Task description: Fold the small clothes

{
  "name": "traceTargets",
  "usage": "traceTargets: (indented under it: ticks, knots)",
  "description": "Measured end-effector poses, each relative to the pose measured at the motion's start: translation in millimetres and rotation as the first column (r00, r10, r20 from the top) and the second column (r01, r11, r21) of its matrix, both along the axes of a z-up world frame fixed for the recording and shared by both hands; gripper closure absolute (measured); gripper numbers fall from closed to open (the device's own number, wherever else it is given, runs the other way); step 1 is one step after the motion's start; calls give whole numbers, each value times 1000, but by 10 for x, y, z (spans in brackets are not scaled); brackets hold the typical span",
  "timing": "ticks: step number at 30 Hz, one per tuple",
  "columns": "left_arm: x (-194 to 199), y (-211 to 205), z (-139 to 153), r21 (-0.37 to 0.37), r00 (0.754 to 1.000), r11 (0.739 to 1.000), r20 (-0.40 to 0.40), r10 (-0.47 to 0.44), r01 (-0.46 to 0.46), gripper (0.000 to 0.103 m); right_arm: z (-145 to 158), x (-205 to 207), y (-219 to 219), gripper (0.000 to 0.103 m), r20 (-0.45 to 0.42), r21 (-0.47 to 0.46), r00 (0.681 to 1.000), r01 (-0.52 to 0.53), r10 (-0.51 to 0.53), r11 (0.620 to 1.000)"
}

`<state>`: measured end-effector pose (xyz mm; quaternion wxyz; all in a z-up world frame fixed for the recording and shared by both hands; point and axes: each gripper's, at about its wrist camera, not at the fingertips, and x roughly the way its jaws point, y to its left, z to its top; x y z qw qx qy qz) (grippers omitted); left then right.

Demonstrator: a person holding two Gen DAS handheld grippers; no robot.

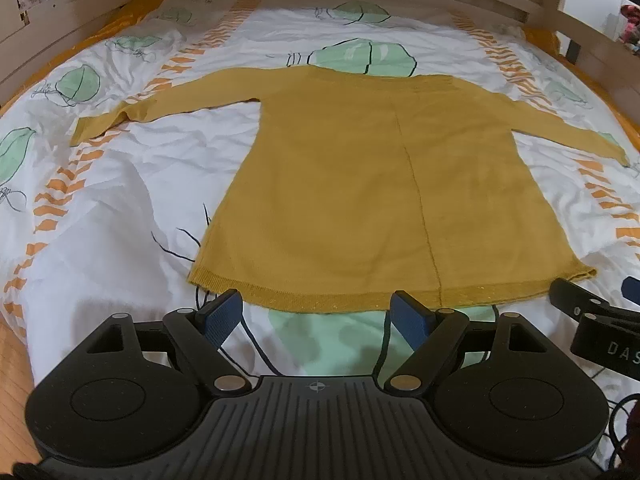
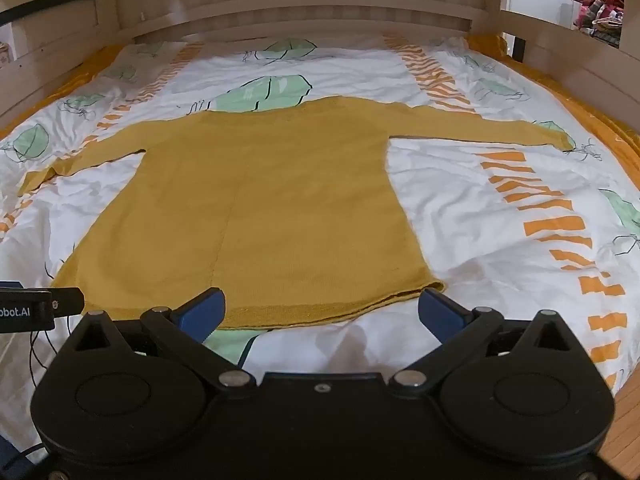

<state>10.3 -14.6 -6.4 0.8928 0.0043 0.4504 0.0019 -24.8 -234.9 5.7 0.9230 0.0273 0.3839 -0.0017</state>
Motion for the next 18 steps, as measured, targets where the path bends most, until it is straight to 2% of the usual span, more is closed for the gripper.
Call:
traceTargets:
  ticks: [18]
  knots:
    - [16, 35, -5, -9, 1000, 1000, -13, 3, -4, 22, -30, 35, 56, 1, -13, 3, 1000, -11, 11, 1000]
